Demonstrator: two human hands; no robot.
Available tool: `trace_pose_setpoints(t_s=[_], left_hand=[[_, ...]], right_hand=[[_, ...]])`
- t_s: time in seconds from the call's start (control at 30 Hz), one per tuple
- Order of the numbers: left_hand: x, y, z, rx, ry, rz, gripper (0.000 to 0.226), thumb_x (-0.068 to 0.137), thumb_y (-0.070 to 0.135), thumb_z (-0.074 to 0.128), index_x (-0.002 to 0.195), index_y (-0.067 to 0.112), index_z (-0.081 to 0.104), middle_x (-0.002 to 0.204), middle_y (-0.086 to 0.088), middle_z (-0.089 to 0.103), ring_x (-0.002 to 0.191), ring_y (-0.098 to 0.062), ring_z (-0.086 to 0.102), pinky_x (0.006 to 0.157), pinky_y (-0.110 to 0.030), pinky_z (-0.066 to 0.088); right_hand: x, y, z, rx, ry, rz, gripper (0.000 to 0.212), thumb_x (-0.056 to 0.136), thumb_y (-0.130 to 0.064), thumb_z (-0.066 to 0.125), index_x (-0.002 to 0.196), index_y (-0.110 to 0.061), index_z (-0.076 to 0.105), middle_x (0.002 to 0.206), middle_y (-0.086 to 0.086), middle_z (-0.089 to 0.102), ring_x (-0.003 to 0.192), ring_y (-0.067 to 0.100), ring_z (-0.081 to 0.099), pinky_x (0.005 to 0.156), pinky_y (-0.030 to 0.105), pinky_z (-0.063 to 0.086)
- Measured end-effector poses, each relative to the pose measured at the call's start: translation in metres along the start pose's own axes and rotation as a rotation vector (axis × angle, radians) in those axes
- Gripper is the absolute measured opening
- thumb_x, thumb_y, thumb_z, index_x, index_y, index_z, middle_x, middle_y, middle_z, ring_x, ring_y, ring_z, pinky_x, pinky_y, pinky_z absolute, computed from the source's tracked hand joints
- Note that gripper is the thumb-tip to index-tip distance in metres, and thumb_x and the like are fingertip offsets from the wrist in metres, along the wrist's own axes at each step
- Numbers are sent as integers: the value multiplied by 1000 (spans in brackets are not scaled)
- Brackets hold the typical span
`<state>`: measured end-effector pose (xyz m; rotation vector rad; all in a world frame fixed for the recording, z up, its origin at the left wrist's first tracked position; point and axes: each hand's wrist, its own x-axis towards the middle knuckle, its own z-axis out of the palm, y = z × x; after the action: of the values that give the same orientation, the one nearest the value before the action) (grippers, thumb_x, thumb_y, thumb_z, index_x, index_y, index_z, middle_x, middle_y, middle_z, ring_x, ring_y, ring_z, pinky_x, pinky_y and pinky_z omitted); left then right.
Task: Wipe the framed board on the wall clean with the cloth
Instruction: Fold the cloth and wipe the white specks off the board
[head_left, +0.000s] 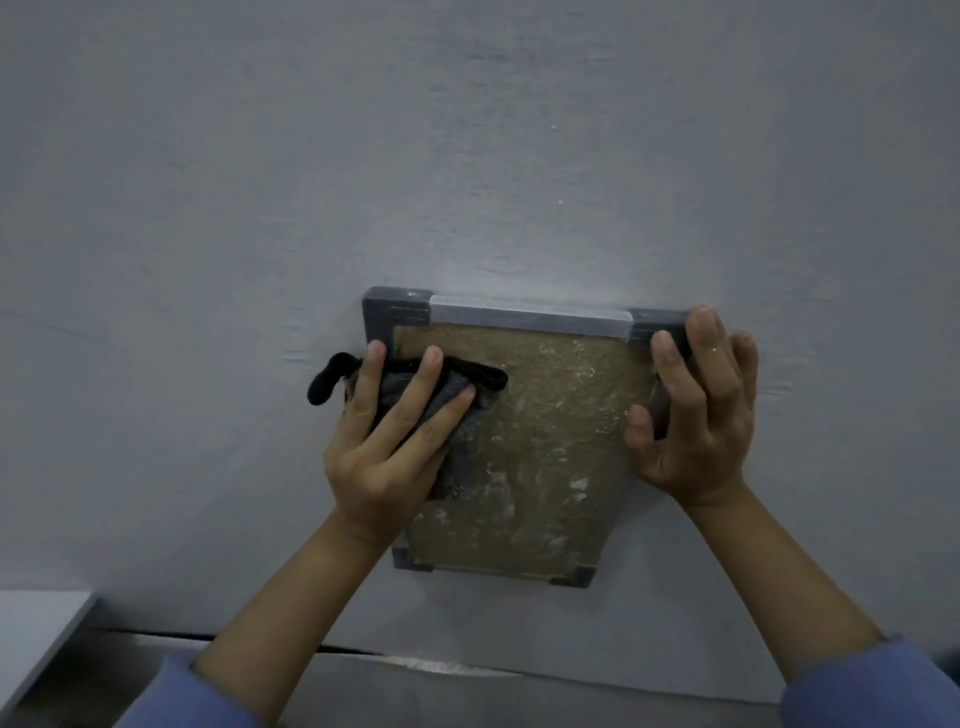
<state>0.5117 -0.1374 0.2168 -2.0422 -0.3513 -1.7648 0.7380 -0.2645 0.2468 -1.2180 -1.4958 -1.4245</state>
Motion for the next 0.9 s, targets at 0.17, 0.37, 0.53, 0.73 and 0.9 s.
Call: trace_pose_setpoints(t_s=[0.17, 0.37, 0.53, 0.73, 0.9], left_hand=[[-6, -7, -16, 4, -87, 125, 31, 92, 6, 59, 121, 17, 60, 127, -8, 57, 129, -36, 45, 100, -35, 45], [7, -16, -37, 30, -77, -8, 34, 88, 6, 67, 121, 13, 60, 129, -10, 56, 125, -38, 51, 101, -63, 33], [19, -21, -16, 28, -73, 67, 30, 96, 29, 54, 120, 11, 57, 133, -19, 52, 123, -43, 44, 94, -73, 31], [-29, -15, -8, 27, -113, 17, 29, 97, 20, 51, 126, 14, 55, 140, -9, 46, 137, -34, 32, 100, -69, 29], [-69, -2, -15, 45, -207, 27, 24, 99, 16, 48, 122, 16, 56, 153, 2, 34, 140, -32, 28, 97, -70, 33]], right_hand=[[1, 0, -1, -5, 0, 11, 47, 94, -28, 37, 136, -7, 36, 143, 20, 29, 142, 22, 26, 115, 43, 21], [1, -1, -2, 0, 0, 9, 46, 93, -26, 38, 135, -7, 36, 138, 21, 31, 142, 21, 24, 114, 43, 21], [4, -3, -4, 3, 5, 10, 44, 94, -27, 38, 132, -5, 39, 132, 25, 37, 142, 21, 25, 113, 44, 23], [5, -2, -3, 7, 9, -7, 43, 94, -27, 37, 130, -3, 41, 132, 25, 36, 132, 33, 37, 107, 48, 30], [5, -4, -3, -23, 7, 2, 41, 94, -27, 36, 125, -1, 44, 130, 25, 38, 119, 39, 45, 100, 52, 34]])
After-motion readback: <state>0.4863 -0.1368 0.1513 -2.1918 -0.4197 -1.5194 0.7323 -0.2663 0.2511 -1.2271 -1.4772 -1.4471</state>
